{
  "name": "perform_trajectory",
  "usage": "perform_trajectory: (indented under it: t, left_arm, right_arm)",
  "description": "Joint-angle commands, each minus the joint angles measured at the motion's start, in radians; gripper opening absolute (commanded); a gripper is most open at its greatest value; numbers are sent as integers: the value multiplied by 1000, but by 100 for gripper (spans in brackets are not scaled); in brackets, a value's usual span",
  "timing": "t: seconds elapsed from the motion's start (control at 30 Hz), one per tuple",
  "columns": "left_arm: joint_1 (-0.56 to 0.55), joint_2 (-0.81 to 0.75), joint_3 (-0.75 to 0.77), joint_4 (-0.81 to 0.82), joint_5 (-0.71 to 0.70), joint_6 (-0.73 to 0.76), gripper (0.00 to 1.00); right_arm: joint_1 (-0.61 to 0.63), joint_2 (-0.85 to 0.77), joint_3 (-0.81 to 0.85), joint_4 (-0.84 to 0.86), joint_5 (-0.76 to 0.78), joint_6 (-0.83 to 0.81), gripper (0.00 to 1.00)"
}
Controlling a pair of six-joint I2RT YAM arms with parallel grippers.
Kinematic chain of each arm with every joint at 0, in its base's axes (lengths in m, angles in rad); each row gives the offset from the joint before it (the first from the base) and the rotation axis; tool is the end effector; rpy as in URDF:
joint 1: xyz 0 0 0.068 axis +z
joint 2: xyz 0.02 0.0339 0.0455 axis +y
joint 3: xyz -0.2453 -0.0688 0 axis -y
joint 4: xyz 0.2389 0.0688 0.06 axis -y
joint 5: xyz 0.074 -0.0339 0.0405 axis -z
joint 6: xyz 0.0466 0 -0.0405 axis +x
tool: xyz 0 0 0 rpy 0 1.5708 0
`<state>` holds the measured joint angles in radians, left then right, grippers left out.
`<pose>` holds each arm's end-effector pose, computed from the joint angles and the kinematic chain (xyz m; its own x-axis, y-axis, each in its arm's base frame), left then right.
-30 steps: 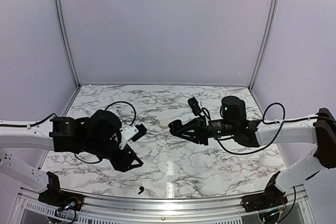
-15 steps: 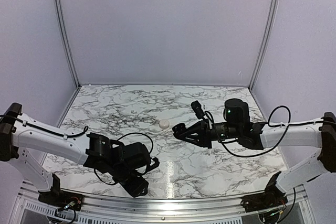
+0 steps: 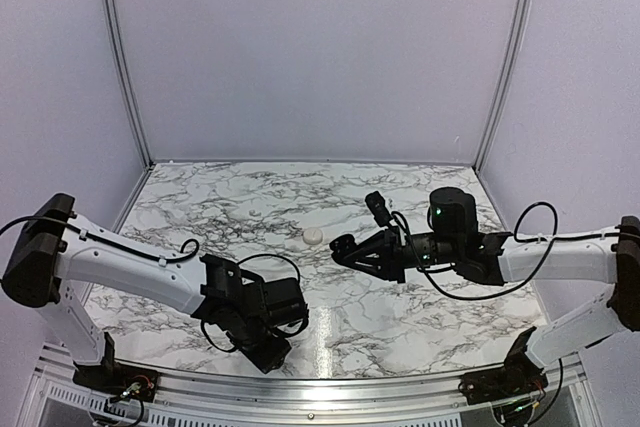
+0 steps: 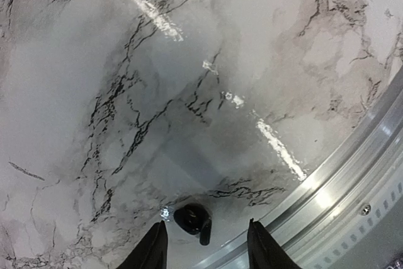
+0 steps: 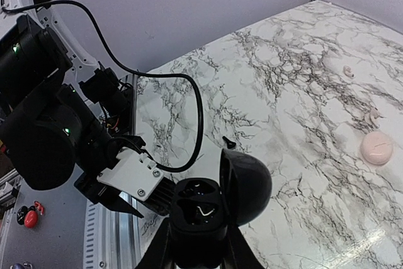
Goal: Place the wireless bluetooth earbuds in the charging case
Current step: Pick up the right earbud from the center of the board.
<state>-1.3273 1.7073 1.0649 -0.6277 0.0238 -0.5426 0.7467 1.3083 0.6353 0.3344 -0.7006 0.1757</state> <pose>0.0752 -0.3073 0.1463 -0.6991 0.6729 -0.2419 0.7134 0.6792 -0.1724 0.1880 0.2149 0.2120 -0.4088 -0.1963 -0.8913 -0.9080 0.1852 0.3757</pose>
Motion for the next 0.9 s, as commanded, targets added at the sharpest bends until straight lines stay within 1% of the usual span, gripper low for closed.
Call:
perform_trajectory:
  t: [0.0, 0.1, 0.33, 0.5, 0.63, 0.87]
  left_arm:
    - [3, 31, 24, -86, -61, -3, 45]
    - [4, 44, 27, -91, -67, -1, 45]
    - [7, 70, 39, -88, -71, 14, 38]
    - [11, 86, 57, -82, -61, 32, 37]
    - [12, 97, 57, -74, -53, 51, 32]
    - [13, 106, 52, -69, -27, 61, 27]
  right_arm:
    - [-8, -24, 9, -2, 0, -13, 0]
    - [-9, -26, 10, 0, -2, -13, 0]
    - [-8, -28, 11, -4, -2, -16, 0]
    - [-9, -27, 13, -6, -2, -16, 0]
    - [-9, -29, 15, -12, -2, -19, 0]
    - [-9, -31, 15, -18, 1, -24, 0]
